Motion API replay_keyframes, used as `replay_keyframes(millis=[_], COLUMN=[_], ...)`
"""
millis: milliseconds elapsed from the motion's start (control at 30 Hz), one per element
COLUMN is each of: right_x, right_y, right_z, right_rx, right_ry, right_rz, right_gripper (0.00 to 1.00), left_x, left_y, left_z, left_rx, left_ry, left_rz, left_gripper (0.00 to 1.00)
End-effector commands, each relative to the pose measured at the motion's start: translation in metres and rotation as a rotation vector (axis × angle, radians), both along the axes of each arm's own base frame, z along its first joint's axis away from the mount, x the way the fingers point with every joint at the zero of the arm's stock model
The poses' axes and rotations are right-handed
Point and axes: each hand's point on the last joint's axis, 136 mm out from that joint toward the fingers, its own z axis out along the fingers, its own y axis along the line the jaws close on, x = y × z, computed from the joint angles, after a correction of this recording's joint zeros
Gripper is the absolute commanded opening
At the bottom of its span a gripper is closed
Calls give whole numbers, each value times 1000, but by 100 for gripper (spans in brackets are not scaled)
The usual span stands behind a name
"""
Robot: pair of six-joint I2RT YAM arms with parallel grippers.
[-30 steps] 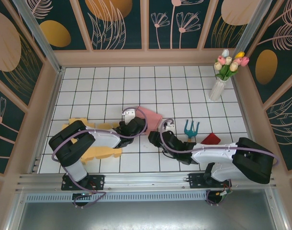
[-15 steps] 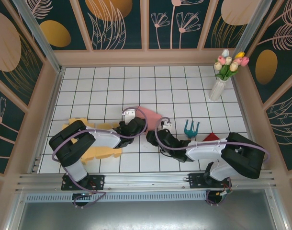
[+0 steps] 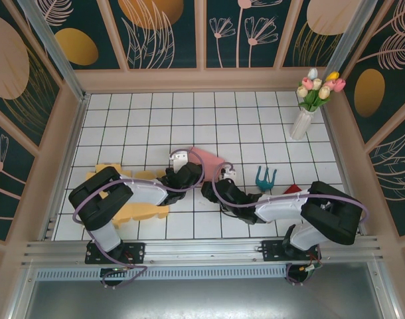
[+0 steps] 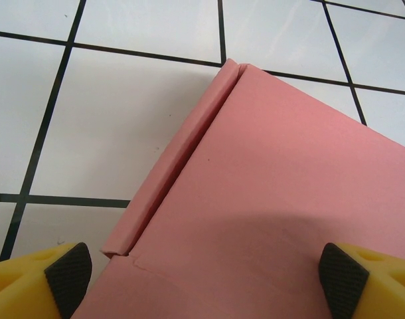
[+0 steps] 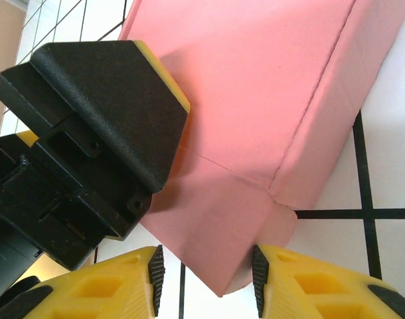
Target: Fold the paper box
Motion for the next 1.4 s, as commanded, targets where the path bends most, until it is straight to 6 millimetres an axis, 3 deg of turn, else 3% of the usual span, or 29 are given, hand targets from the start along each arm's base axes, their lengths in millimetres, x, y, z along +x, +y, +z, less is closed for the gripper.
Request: replay_keyframes(millis=[0, 500, 833, 1067, 1367], right_x=[8, 17, 21, 21, 23], right_y=[5, -9, -34, -32, -36], right_z=[10, -10, -19, -17, -31], right_rx=[15, -126, -271, -276, -333], right_ry=[-44, -99, -129, -142, -146], right_rz=[3, 13, -28, -16, -12], right_gripper=[40, 30, 32, 32, 31], left_x=[-44, -45, -45, -44, -46], left_y=[53, 56, 58, 56, 58], left_z=[-73, -76, -79, -78, -83], left_rx=[308, 333, 355, 353, 364], left_ry=[238, 242, 247, 246, 254], left_rz=[-49, -53, -56, -60, -61], left_gripper=[91, 91, 92, 92, 92])
